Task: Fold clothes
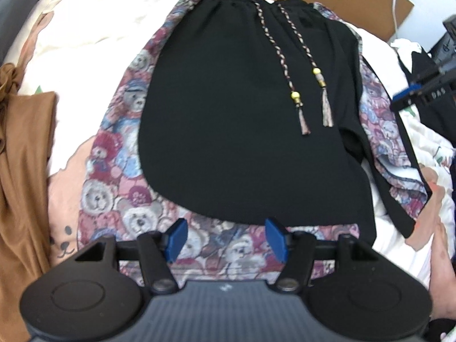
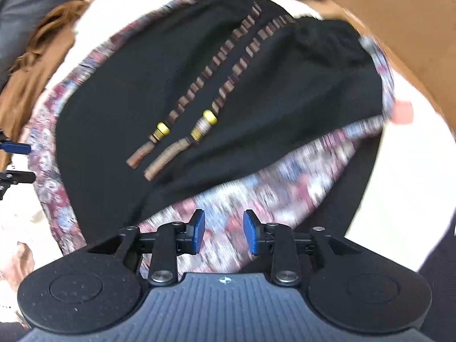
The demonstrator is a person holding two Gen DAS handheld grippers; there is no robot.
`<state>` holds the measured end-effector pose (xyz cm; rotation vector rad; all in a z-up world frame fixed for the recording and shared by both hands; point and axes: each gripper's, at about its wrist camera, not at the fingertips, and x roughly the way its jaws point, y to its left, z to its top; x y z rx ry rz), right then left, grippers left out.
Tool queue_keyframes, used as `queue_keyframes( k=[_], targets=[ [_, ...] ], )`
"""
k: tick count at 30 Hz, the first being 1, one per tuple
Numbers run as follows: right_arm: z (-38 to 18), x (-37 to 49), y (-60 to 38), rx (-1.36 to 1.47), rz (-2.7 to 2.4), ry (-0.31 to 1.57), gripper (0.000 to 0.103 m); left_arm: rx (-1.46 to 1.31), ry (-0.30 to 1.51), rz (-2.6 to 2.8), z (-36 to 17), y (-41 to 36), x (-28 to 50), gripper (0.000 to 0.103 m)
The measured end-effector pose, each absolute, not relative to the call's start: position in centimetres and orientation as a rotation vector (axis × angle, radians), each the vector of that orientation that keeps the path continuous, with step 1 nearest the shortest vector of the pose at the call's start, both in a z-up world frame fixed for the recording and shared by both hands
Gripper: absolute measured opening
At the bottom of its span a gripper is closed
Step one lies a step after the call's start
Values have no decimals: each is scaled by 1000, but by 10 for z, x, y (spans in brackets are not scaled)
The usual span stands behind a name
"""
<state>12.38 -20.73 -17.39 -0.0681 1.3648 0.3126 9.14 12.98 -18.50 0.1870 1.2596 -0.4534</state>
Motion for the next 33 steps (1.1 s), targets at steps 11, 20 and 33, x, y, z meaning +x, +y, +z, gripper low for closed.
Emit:
queue_keyframes(
  k=[11, 20, 33],
  targets=[
    [-205, 97, -220, 64, 250, 1478, 33, 218, 1260, -486, -191, 99, 94, 63],
    [-225, 75, -223, 128, 210, 1550, 33, 211, 1257, -511, -202, 79, 95, 63],
    [-223, 67, -235, 105, 274, 1523, 0, 244, 1238, -523, -188, 61, 92, 63]
  ],
)
